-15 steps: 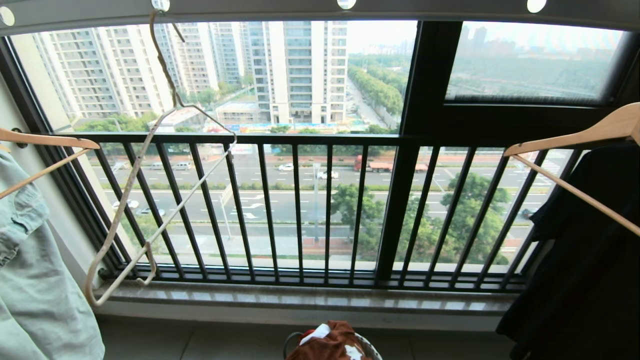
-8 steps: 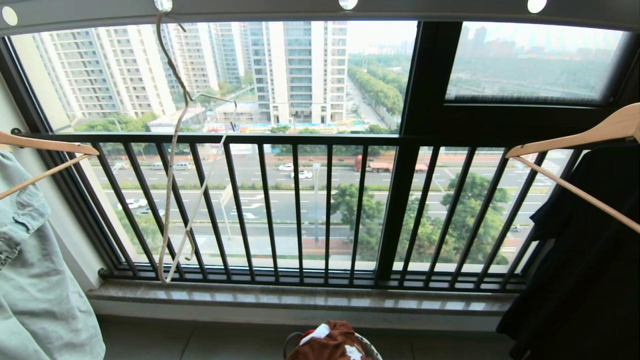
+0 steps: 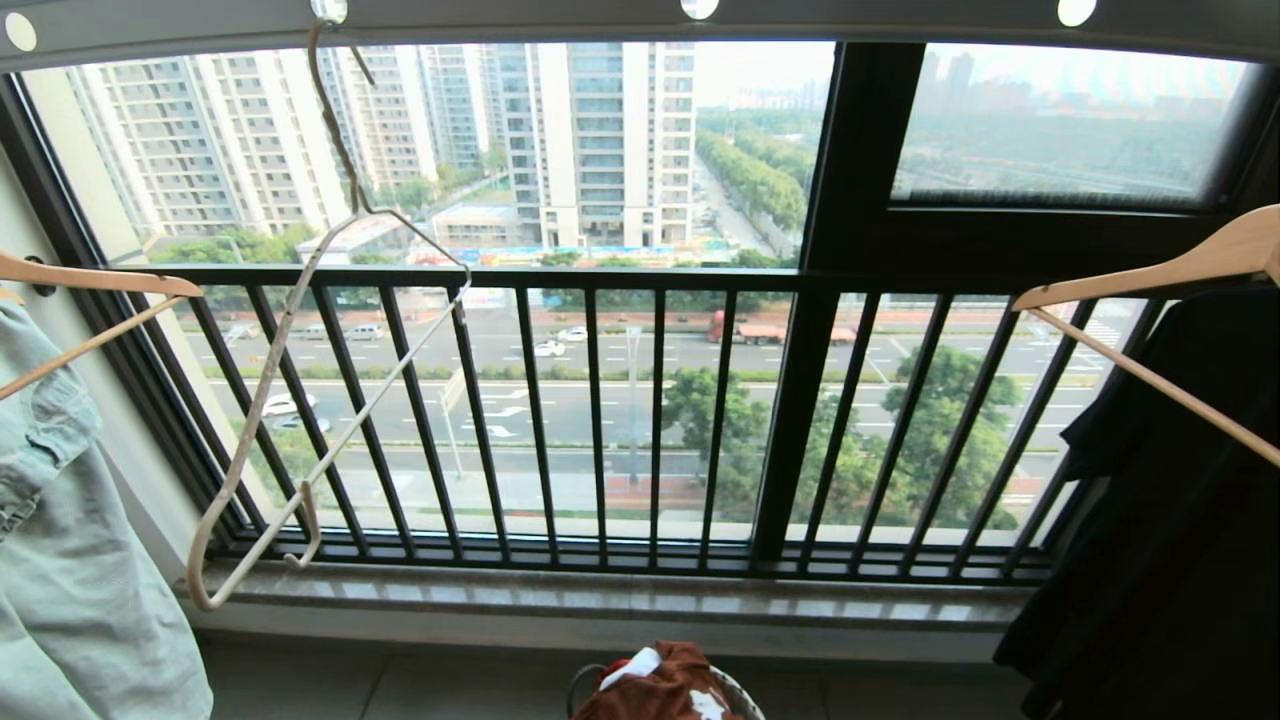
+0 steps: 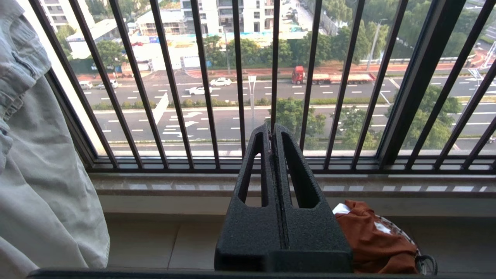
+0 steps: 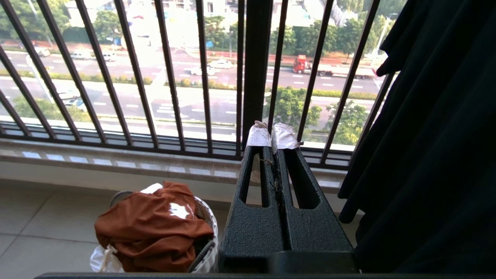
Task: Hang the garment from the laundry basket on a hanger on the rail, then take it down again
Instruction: Pick up the clothes rack on the clothesline
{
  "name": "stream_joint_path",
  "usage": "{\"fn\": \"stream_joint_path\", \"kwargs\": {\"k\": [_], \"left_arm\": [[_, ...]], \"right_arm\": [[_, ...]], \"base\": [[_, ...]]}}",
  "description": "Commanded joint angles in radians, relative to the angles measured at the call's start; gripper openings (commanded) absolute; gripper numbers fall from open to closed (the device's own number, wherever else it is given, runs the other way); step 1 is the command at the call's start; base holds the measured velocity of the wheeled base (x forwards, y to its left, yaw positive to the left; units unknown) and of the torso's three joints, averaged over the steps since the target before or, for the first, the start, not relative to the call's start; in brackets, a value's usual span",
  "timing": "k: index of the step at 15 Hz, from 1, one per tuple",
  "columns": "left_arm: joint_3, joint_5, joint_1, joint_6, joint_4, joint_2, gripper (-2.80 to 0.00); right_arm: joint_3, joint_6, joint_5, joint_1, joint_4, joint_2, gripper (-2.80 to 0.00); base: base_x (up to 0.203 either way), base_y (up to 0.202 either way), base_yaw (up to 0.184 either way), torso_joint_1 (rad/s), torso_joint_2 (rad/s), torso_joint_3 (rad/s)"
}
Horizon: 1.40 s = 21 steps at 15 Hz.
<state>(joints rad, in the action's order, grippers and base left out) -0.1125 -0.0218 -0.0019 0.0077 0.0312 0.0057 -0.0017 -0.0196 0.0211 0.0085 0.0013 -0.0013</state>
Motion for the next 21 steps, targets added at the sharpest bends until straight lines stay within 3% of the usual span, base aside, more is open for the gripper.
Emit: {"fn": "stream_joint_path", "kwargs": {"k": [1,6,9,11,15,17,19,21], "left_arm": [[-0.143,-0.014,-0.001,0.0,0.031,0.059,-2.8],[-0.51,-0.066,-0.012,-0.004,0.266,0.343,-2.8],[-0.688,-0.11,-0.013,-0.012,0.336,0.531,-2.8],[-0.883,-0.127,-0.015,-0.014,0.434,0.651,-2.8],[-1.386,-0.157,-0.016,-0.018,0.752,0.9,-2.8],[-1.648,-0.163,-0.019,-0.021,0.963,1.027,-2.8],[-1.804,-0.167,-0.052,-0.029,1.145,1.15,-2.8],[-1.83,-0.169,-0.125,-0.042,1.196,1.216,-2.8]], "right_arm": [[0.0,0.0,0.0,0.001,0.0,0.001,-2.8],[0.0,0.0,0.0,0.001,0.0,0.001,-2.8],[0.0,0.0,0.0,0.001,0.0,0.001,-2.8],[0.0,0.0,0.0,0.001,0.0,0.001,-2.8],[0.0,0.0,0.0,0.001,0.0,0.001,-2.8],[0.0,0.0,0.0,0.001,0.0,0.001,-2.8],[0.0,0.0,0.0,0.001,0.0,0.001,-2.8],[0.0,0.0,0.0,0.001,0.0,0.001,-2.8]], "base": [[0.0,0.0,0.0,0.0,0.0,0.0],[0.0,0.0,0.0,0.0,0.0,0.0],[0.0,0.0,0.0,0.0,0.0,0.0],[0.0,0.0,0.0,0.0,0.0,0.0],[0.0,0.0,0.0,0.0,0.0,0.0],[0.0,0.0,0.0,0.0,0.0,0.0],[0.0,0.0,0.0,0.0,0.0,0.0],[0.0,0.0,0.0,0.0,0.0,0.0]]}}
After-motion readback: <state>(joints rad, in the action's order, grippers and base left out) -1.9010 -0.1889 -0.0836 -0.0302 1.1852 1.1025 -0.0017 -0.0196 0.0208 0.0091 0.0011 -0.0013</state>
